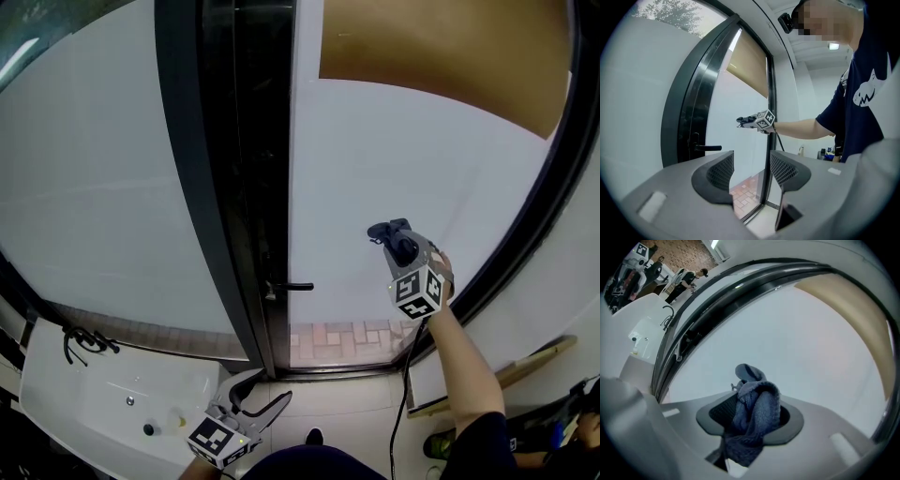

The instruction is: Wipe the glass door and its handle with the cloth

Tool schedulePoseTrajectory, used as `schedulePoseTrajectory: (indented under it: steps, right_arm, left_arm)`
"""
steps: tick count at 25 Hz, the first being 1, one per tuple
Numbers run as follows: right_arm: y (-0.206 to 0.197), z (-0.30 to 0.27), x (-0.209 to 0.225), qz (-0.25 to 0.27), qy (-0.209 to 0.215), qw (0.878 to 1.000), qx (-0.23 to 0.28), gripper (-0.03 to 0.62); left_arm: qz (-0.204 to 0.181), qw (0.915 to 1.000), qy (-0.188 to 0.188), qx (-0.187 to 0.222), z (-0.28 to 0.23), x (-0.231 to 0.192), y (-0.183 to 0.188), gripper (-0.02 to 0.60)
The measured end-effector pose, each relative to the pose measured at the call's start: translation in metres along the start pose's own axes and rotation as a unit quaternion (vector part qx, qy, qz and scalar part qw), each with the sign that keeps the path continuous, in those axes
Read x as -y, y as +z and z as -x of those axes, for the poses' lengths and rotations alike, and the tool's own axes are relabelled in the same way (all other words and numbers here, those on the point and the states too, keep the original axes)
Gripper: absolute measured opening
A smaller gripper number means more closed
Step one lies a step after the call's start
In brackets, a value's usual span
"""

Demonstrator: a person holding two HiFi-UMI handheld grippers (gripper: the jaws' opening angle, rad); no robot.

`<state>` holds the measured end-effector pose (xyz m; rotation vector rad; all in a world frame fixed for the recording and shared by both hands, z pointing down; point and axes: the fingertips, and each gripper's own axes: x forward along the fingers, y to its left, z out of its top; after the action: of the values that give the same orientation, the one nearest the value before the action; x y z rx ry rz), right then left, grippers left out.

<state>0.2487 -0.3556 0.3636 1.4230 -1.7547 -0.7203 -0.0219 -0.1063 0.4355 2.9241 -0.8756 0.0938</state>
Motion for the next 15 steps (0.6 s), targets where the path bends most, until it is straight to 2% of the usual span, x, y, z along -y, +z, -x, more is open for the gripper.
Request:
schedulePoseTrajectory:
  steps: [2,4,9,12,15]
  right_arm:
    - [0.021,0.007,-0.007,0.003,-0.002,0.999,0.032,0.167]
    - [0.06,0.015,-0.024,0.022,0.011,0.996,0.087,0.167]
    - [0.17,0.009,-0.096,0.067,0.085,0.976,0.187,0.167]
    - [0.211,-0.008,-0.144,0.116,0.118,0.965,0.204,0.167]
    - [0.219,-0.029,-0.172,0.141,0.137,0.962,0.191,0.167]
  left_arm:
    - [0.002,1.0,0.003,-0.001,0.002,0.0,-0.001,0.238]
    - [0.005,1.0,0.006,-0.001,0.006,-0.001,-0.004,0.238]
    - [0.007,0.9997,0.023,0.001,0.014,-0.004,-0.002,0.238]
    - [0.007,0.9995,0.032,0.003,0.018,-0.005,-0.001,0.238]
    - [0.009,0.999,0.044,0.003,0.024,-0.009,0.0,0.238]
